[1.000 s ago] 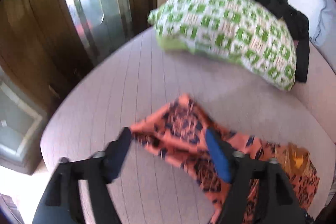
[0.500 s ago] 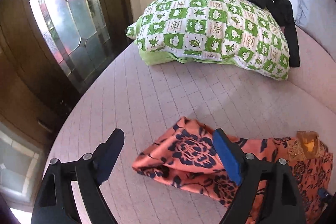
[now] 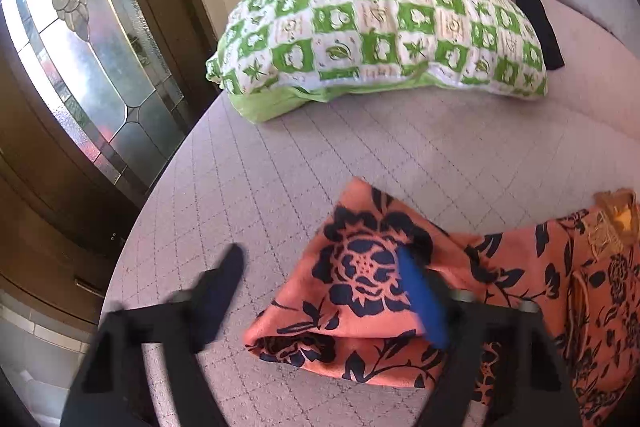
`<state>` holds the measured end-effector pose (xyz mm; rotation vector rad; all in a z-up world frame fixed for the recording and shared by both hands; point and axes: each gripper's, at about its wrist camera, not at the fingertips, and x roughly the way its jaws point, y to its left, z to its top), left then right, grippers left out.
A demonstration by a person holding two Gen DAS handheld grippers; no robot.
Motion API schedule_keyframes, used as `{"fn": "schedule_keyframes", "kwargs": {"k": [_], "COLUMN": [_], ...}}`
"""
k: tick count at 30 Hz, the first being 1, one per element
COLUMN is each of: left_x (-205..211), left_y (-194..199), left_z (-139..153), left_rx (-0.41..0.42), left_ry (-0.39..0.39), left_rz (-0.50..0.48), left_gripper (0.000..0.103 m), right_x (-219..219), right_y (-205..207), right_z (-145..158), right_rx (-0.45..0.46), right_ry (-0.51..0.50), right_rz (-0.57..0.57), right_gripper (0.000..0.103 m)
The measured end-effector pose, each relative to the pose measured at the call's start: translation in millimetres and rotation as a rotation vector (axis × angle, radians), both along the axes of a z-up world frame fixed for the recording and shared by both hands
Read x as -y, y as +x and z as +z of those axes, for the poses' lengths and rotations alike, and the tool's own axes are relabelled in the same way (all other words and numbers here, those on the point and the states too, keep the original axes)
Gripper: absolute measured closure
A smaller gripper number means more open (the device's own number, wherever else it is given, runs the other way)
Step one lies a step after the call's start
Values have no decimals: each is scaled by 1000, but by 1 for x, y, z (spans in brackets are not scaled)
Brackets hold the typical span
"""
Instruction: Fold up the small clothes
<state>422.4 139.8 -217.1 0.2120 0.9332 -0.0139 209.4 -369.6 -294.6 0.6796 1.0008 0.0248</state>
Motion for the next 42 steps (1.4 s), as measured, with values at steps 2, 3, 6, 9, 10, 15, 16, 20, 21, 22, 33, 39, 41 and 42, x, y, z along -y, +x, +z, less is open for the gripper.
{"fn": "schedule_keyframes", "kwargs": {"k": [2, 3, 6, 9, 10, 15, 16, 20, 21, 22, 33, 39, 41, 42], "left_x": [1, 2, 10, 17, 20, 46, 56, 75, 74, 68, -19, -21, -18, -17], "left_y": [2, 2, -7, -20, -24, -53, -60, -74, -72, -68, -32, -13, -6, -2], "left_z": [-7, -9, -10, -3, 0, 22, 27, 47, 51, 54, 22, -4, -17, -22], "left_rx": [-51, -71, -65, -45, -39, -10, -1, 40, 48, 48, -26, -40, -59, -67], "left_ry": [-6, -7, 14, -14, -24, -51, -34, 48, 62, 77, 54, -16, -17, -21], "left_rz": [-4, -5, -34, -52, -61, -149, -176, -179, -159, -118, 127, 61, 14, -3], "left_gripper": [81, 93, 97, 98, 100, 101, 101, 99, 98, 83, 11, 11, 11, 11], "right_x": [1, 1, 1, 2, 2, 10, 12, 18, 21, 23, 27, 17, 19, 19], "right_y": [0, 0, 0, -1, -2, -7, -7, -11, -12, -14, -16, -10, -8, -7], "right_z": [0, 0, 0, 1, 1, 0, 0, -1, -2, -3, -3, -2, -3, -3], "right_rx": [1, 1, 0, 0, 0, -2, -3, -3, 0, 2, 12, 25, 30, 31], "right_ry": [4, 6, 9, 19, 24, 73, 83, 133, 158, 180, 224, 164, 176, 179], "right_rz": [0, -1, -3, -10, -12, -43, -48, -60, -71, -81, -103, -73, -73, -73], "right_gripper": [18, 18, 18, 18, 18, 19, 19, 19, 19, 19, 18, 14, 11, 11]}}
